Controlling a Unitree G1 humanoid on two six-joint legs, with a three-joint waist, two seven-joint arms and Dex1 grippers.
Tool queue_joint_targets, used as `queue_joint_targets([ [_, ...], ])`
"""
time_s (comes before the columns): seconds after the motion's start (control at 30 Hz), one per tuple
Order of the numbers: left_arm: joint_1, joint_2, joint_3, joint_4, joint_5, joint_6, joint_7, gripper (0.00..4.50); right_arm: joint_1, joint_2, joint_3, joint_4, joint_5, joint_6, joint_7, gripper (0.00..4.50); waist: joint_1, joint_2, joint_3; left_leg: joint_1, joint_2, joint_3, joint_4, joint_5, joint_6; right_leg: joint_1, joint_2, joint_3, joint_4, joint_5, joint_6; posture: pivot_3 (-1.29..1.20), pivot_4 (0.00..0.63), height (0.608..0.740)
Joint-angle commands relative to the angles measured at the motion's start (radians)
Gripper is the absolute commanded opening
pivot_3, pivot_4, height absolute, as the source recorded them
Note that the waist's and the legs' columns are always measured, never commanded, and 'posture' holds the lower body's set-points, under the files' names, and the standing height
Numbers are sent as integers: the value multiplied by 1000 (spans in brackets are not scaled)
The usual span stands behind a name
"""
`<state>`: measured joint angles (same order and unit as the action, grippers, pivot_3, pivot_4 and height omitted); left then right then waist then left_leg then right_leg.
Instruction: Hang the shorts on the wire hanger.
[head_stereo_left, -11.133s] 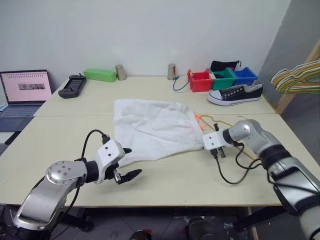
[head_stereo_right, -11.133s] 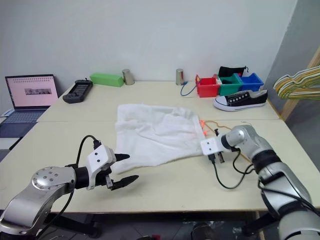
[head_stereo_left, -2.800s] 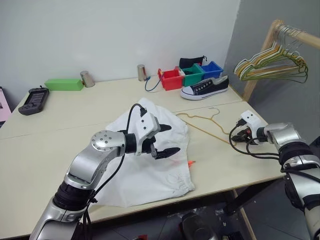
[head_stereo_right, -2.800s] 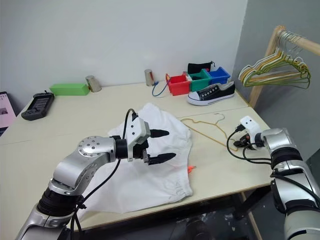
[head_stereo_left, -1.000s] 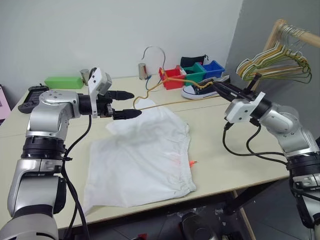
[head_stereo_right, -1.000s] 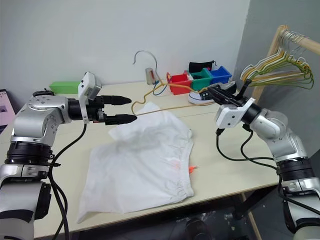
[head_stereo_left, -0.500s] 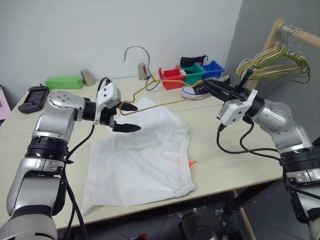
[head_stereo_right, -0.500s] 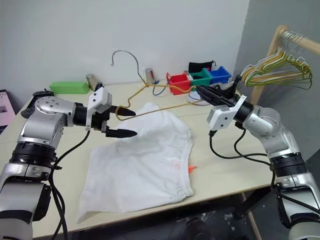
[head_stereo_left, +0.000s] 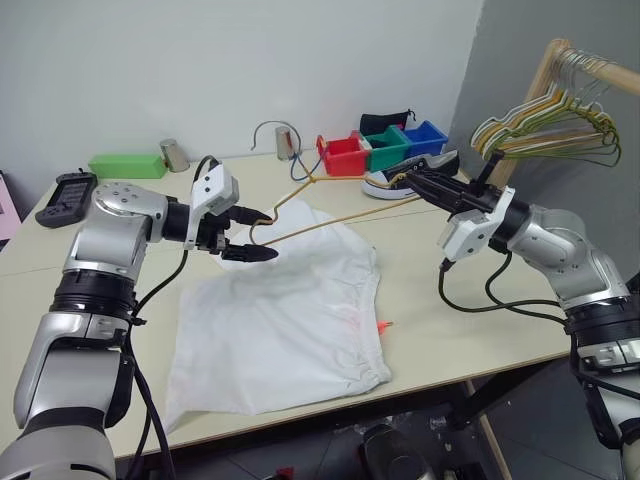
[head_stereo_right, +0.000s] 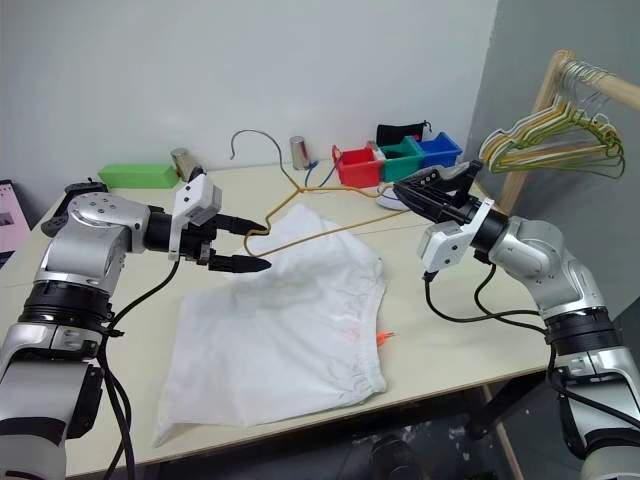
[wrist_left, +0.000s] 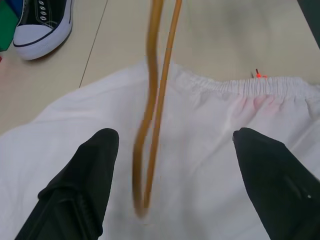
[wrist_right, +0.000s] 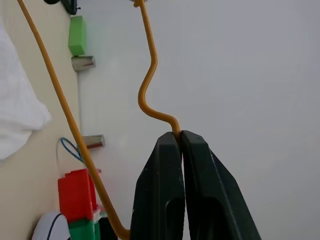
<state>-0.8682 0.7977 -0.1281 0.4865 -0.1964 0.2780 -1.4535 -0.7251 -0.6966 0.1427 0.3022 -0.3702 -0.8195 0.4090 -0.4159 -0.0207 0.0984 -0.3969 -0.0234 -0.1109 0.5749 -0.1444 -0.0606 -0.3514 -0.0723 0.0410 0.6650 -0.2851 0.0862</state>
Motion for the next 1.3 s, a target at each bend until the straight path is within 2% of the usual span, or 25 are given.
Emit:
queue_joint_targets([
  [0.03,-11,6,14,-11,6,-14,3,3880,-18,13,-15,-43,23,0,-16,0,0,0,0,0,0,0,0,0,0,0,0,0,0,0,0,-335,39,740],
  [0.33,1,-3,8,3,23,-33,4,3880,2,18,-15,-114,50,-15,6,0,1,0,0,0,0,0,0,0,0,0,0,0,0,0,0,-335,34,740],
  [0.47,5,-3,8,8,19,-22,-10,4471,2,19,-19,-109,43,-18,-2,0,1,0,0,0,0,0,0,0,0,0,0,0,0,0,0,-337,32,740],
  [1.3,-14,25,25,1,34,-37,-2,4471,-6,2,-18,-22,5,-25,-15,0,1,0,0,0,0,0,0,0,0,0,0,0,0,0,0,-333,29,740],
])
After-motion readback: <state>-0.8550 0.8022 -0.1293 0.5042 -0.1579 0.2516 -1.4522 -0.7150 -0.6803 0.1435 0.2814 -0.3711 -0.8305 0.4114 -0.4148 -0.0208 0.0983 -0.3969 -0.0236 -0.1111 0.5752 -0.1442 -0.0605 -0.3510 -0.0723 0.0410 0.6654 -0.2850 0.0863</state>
